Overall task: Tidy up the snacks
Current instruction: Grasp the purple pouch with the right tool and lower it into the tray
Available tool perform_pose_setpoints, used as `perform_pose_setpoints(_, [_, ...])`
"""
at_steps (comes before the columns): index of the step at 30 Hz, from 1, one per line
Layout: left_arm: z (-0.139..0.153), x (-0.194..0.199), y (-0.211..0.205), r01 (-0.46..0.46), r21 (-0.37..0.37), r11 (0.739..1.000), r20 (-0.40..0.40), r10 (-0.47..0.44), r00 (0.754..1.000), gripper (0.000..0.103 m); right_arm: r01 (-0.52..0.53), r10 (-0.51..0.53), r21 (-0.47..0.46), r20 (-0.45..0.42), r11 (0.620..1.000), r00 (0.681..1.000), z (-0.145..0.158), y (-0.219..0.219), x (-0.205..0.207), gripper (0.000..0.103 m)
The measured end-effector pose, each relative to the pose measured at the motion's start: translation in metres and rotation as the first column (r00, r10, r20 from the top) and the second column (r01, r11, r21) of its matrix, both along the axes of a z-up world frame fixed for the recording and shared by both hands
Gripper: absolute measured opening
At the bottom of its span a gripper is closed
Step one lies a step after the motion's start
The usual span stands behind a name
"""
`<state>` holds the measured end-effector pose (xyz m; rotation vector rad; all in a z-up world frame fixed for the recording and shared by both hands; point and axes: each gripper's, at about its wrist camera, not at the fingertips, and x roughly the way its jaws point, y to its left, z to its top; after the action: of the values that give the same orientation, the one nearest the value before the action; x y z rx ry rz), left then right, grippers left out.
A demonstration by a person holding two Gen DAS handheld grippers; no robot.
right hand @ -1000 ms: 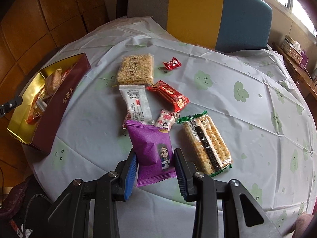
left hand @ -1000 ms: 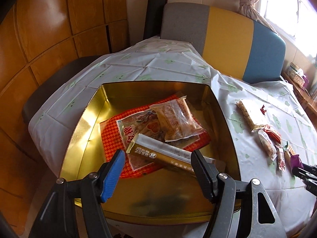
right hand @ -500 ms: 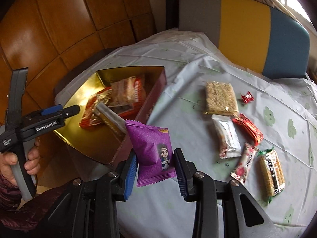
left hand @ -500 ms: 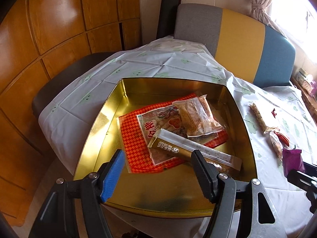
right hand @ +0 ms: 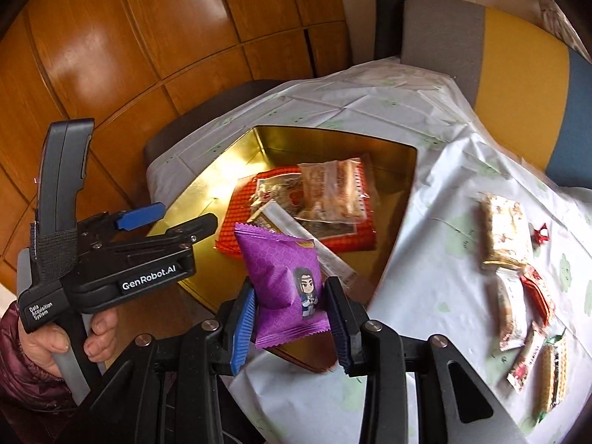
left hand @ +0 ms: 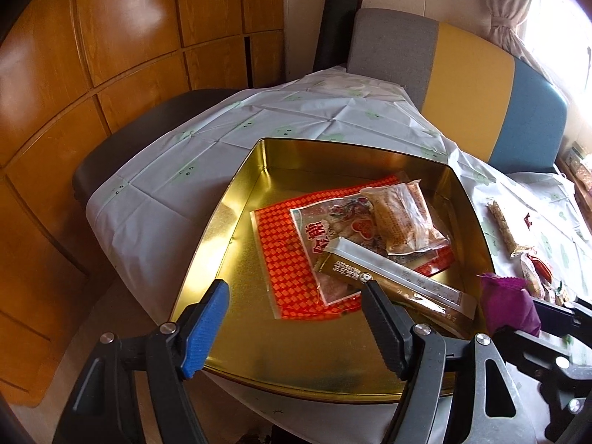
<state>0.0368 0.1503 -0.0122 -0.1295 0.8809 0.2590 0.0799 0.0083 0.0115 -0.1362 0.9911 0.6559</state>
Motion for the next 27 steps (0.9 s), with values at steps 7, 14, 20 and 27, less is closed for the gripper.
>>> perform_pose_setpoints(7, [-0.003,-0.003,0.016,-0.038,-0.008,0.999,-0.001,0.038,0.999,0.074,-0.031,0.030,-0.032,-0.040,0.999,0.999,-0.017,0.027,0.006,0.043])
perform_pose_setpoints(14, [-0.005,-0.004,0.015,-0.034,0.003,0.999,-0.005,0.034,0.999,0.074,0.007,-0.009,-0.047,-0.061,0.999,0.998,-0.030,0.023,0.007,0.043])
perform_pose_setpoints(20, [-0.003,-0.004,0.005,-0.007,0.022,1.000,0.000,0.007,1.000,0.074,0.030,-0.031,-0.041,-0.039,0.999,0.999,-0.027,0.014,0.003,0.043])
perform_pose_setpoints(27, [0.000,-0.005,-0.006,0.021,0.031,0.999,0.001,-0.021,1.000,0.074,0.083,-0.084,-0.022,-0.029,0.996,0.996,-0.024,-0.002,0.001,0.043])
